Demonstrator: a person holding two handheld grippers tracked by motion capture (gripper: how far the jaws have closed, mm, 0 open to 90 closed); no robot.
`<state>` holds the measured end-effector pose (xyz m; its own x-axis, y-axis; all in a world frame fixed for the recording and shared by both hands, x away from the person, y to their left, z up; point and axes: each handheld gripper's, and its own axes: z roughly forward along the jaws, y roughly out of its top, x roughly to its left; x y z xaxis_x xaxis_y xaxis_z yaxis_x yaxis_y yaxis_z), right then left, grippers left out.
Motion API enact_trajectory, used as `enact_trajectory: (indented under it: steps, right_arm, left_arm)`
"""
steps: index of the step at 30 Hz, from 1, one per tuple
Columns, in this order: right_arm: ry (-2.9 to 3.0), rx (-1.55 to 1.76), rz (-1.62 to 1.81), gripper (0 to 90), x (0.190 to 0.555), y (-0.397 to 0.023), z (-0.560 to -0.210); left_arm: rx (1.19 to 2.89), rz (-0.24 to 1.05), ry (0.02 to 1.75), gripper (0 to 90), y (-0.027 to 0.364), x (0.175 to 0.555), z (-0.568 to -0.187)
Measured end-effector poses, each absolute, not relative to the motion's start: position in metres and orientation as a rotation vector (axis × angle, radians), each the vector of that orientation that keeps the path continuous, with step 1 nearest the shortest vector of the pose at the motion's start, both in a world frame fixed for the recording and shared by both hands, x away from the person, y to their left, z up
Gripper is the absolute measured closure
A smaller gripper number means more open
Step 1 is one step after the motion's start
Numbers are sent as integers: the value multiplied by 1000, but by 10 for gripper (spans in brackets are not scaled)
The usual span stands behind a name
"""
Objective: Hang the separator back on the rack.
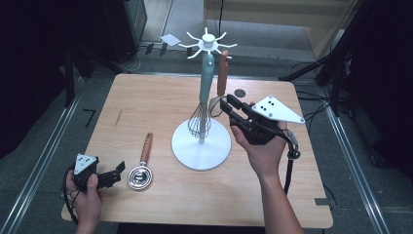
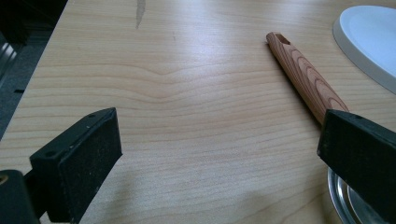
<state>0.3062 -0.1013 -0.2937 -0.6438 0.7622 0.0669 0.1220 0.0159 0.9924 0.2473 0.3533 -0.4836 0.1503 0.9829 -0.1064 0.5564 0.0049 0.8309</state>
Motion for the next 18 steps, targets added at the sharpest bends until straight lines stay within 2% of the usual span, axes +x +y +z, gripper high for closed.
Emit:
enact_trajectory:
  steps: [6, 11, 12, 18]
  right_arm:
    - [1775, 927, 1699, 617, 309, -102, -292]
    - [1780, 920, 1702, 596, 310, -101, -291]
    - [1781, 920, 1708, 603, 310, -102, -290]
    - [1769, 917, 1689, 780, 310, -108, -284]
  left_arm:
    - [1652, 694, 1504, 0, 353, 247, -484]
    - [1652, 694, 1504, 0, 353, 247, -484]
    - [1652, 694, 1503, 0, 353, 247, -484]
    - [1653, 691, 1501, 0, 354, 247, -484]
